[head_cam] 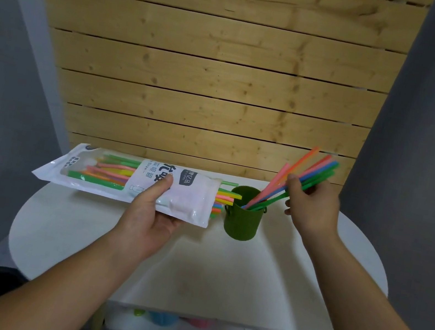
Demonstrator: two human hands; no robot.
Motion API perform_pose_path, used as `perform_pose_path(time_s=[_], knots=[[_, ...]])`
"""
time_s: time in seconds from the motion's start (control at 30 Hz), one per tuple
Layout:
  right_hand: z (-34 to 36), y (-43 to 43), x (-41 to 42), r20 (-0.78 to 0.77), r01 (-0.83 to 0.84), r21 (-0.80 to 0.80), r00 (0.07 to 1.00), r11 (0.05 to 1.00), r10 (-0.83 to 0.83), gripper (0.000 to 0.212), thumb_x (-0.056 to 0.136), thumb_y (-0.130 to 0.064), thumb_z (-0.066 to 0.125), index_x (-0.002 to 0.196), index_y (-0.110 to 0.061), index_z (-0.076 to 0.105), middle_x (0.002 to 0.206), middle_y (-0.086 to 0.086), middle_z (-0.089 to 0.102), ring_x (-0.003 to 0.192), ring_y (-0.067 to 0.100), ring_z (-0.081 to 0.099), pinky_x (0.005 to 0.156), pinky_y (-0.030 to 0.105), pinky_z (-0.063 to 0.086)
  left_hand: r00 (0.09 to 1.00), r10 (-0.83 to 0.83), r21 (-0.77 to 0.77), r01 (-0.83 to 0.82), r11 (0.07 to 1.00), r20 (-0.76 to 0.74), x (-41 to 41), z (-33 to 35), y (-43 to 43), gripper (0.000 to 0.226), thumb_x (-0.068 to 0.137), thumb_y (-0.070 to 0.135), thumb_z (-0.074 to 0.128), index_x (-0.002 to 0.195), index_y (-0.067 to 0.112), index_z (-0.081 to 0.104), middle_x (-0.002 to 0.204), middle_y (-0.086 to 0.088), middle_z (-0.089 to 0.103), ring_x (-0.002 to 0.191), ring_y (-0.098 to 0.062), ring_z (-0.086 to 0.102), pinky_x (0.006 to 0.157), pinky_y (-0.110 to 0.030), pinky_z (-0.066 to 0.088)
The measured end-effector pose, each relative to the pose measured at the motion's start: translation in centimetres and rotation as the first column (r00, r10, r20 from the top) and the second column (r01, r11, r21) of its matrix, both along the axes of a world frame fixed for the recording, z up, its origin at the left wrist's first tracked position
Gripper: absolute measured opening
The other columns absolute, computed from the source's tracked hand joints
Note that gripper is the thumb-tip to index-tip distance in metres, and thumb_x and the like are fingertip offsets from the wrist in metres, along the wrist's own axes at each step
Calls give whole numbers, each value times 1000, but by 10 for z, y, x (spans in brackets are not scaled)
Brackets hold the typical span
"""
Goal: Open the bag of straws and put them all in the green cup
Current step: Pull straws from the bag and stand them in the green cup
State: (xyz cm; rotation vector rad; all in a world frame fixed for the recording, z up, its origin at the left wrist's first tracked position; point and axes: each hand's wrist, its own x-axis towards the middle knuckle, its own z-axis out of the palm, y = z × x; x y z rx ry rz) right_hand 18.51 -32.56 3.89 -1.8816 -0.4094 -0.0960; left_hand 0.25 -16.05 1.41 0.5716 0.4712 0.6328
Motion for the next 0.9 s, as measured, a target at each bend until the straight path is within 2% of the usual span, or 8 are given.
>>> perform_pose_path(time_s=[0.07, 0.17, 0.3, 0.4, 0.47, 0.67, 0.8, 0.9], knots=[[-1, 5, 3, -29, -10, 17, 1000, 1000, 11, 20, 97, -28, 60, 102, -9, 62, 80, 2, 65, 66, 16, 68, 50, 21, 52, 1000, -17, 19, 17, 1000, -2, -1, 1, 1, 30, 93, 15, 68, 123, 18, 64, 110, -6, 79, 97, -22, 77, 83, -43, 61], [-1, 11, 4, -74, -30, 92, 997, 995, 36, 14, 97, -21, 61, 101, -8, 62, 80, 4, 65, 66, 17, 68, 59, 29, 59, 1000, -25, 36, 25, 999, 1, -3, 2, 2, 29, 93, 15, 67, 122, 20, 64, 108, -7, 79, 93, -23, 77, 80, -43, 62], [-4, 14, 5, -69, -26, 122, 997, 992, 34, 14, 96, -20, 63, 101, -8, 62, 79, 4, 63, 69, 17, 69, 66, 33, 61, 999, -31, 60, 30, 998, 18, -5, 6, 3, 34, 93, 16, 66, 127, 19, 62, 111, -9, 78, 93, -23, 77, 77, -45, 63], [-8, 13, 6, -104, -51, 131, 992, 990, 65, 21, 93, -20, 68, 107, -5, 63, 74, 3, 55, 73, 20, 69, 72, 40, 63, 999, -32, 64, 31, 997, 21, -7, 7, 2, 36, 93, 16, 66, 128, 18, 62, 109, -8, 78, 92, -23, 77, 78, -46, 63], [-12, 12, 7, -121, -65, 105, 990, 992, 77, 25, 91, -21, 70, 109, -4, 63, 75, 2, 56, 75, 20, 70, 77, 42, 62, 999, -32, 62, 31, 998, 18, -8, 7, 2, 38, 93, 15, 66, 131, 18, 61, 111, -9, 78, 94, -24, 77, 81, -48, 62], [-13, 7, 6, -140, -70, 104, 987, 992, 84, 17, 93, -18, 67, 104, -5, 66, 75, 3, 62, 79, 22, 69, 83, 44, 61, 999, -29, 62, 28, 998, 16, -9, 7, 2, 38, 93, 15, 66, 130, 18, 60, 109, -9, 78, 94, -24, 77, 80, -48, 62], [-12, 7, 4, -159, -94, 60, 982, 994, 103, 26, 91, -19, 69, 114, -8, 63, 84, 4, 67, 80, 22, 70, 85, 45, 60, 1000, -29, 58, 28, 998, 13, -8, 7, 1, 36, 93, 15, 66, 129, 18, 61, 109, -9, 78, 93, -24, 77, 76, -46, 63], [-11, 5, -1, -307, -88, -47, 949, 995, 69, 34, 89, -21, 73, 115, -5, 59, 96, 13, 67, 77, 23, 68, 81, 47, 61, 999, -32, 52, 31, 998, 12, -9, 7, 1, 36, 93, 15, 67, 128, 18, 61, 109, -10, 78, 93, -24, 77, 76, -46, 63]])
